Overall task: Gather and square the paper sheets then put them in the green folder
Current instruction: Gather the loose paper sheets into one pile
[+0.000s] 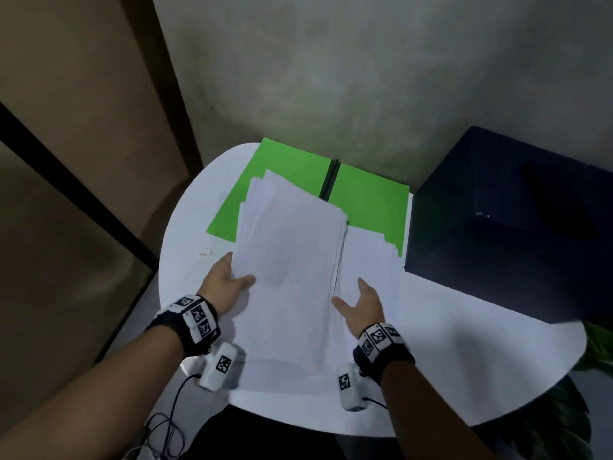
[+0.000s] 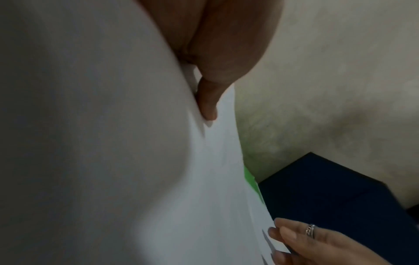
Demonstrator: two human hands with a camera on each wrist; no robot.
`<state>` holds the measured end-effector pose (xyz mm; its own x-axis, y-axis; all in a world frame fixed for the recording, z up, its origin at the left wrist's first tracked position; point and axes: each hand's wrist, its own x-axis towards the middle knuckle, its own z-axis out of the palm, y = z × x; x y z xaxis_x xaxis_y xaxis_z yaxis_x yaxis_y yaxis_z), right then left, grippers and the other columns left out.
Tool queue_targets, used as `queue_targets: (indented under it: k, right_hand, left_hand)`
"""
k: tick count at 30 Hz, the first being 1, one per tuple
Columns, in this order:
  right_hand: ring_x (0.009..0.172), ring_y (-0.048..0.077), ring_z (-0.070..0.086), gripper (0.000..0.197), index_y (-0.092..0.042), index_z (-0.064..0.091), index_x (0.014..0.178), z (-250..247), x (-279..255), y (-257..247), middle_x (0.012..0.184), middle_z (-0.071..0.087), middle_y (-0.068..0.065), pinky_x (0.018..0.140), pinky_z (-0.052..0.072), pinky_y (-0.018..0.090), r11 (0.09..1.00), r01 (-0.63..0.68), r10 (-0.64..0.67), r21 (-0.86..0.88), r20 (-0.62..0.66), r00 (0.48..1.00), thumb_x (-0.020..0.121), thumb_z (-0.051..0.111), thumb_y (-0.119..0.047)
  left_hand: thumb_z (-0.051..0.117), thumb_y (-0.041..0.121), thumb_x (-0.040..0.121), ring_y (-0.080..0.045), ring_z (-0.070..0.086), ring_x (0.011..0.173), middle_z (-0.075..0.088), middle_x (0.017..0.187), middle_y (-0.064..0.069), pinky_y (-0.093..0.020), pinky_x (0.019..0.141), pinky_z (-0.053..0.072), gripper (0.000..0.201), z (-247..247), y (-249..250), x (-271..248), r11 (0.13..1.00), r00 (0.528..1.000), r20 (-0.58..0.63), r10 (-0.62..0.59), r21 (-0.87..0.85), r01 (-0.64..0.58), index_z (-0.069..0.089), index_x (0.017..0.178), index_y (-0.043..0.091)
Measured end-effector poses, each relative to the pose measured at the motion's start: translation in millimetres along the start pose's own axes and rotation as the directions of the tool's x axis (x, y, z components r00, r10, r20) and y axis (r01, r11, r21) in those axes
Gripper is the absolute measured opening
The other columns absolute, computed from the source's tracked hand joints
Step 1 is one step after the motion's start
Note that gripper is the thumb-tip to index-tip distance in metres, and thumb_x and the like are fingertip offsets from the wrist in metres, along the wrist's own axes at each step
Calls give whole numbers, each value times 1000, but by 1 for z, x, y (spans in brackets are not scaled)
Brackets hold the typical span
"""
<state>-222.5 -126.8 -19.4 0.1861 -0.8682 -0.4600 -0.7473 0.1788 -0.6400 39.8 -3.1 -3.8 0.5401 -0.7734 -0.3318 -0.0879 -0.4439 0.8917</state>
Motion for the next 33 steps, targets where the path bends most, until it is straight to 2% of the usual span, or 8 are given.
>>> queue_targets:
  k: [6, 10, 14, 20, 22, 24, 28, 33]
  right_hand:
    - [124, 20, 56, 107, -13, 36, 145, -50, -10, -62, 141, 54, 11, 106, 45, 44, 759, 98, -187, 644, 71, 980, 56, 94, -28]
    - [92, 15, 71, 26, -16, 73, 93, -84, -33, -113, 95, 76, -2, 88, 56, 37, 704, 431, -372, 564, -224, 901, 71, 85, -11]
    - [59, -2, 62, 30, -23, 62, 68, -96, -48, -123, 61, 68, -18, 62, 51, 17, 636, 591, -488, 496, -335, 806, 70, 85, -4]
    - [79, -3, 69, 42, -18, 65, 93, -58, -23, -86, 92, 73, -9, 76, 53, 21, 754, 387, -265, 531, -293, 919, 62, 89, -4]
    - [91, 7, 70, 48, -15, 64, 105, -43, -14, -75, 100, 73, -3, 83, 54, 27, 744, 317, -201, 588, -254, 946, 65, 88, -5]
    - [103, 18, 67, 56, -13, 59, 118, -31, -5, -65, 109, 69, -2, 92, 50, 30, 794, 284, -164, 538, -261, 951, 69, 87, -12]
    - [135, 32, 40, 93, -11, 30, 147, -27, 5, -33, 145, 42, 8, 107, 37, 38, 993, -51, 79, 110, -263, 962, 75, 81, -40]
    - [137, 35, 25, 122, -11, 8, 152, -3, -5, 15, 152, 22, 11, 107, 34, 53, 871, -363, 299, -332, -229, 926, 66, 74, -65]
  left_hand:
    - [66, -2, 87, -9, 69, 104, 74, 111, 7, -25, 91, 53, 35, -40, 65, -15, 954, 984, 32, 176, -251, -162, 60, 120, 11]
    - [72, 7, 82, -21, 68, 109, 73, 115, -5, -33, 92, 53, 38, -45, 103, -21, 891, 951, -28, 306, -345, -297, 62, 118, 7]
    - [75, 8, 77, -7, 72, 89, 77, 95, 8, -19, 77, 54, 25, -34, 108, -27, 858, 919, -126, 373, -329, -394, 69, 102, 11]
    - [83, 25, 70, 10, 65, 86, 72, 94, 25, -8, 80, 48, 35, 10, 55, -11, 983, 993, -10, 121, -138, -121, 68, 101, 23]
    - [73, 49, 73, -11, 65, 106, 68, 119, 6, -22, 93, 47, 54, 14, 47, -6, 1000, 999, -32, 24, 2, -24, 65, 118, 22]
    - [68, 48, 82, -21, 71, 94, 74, 100, -5, -32, 83, 53, 40, 11, 52, 3, 979, 973, -124, 196, 76, -188, 72, 106, 16]
    - [75, 10, 83, 22, 58, 60, 67, 75, 17, -1, 60, 43, 14, -6, 76, 12, 967, 947, -233, 220, -73, -243, 67, 93, 14]
    - [77, 22, 82, -2, 64, 71, 69, 76, 13, -20, 67, 48, 12, -34, 66, 13, 986, 977, -150, 153, -42, -161, 69, 88, 16]
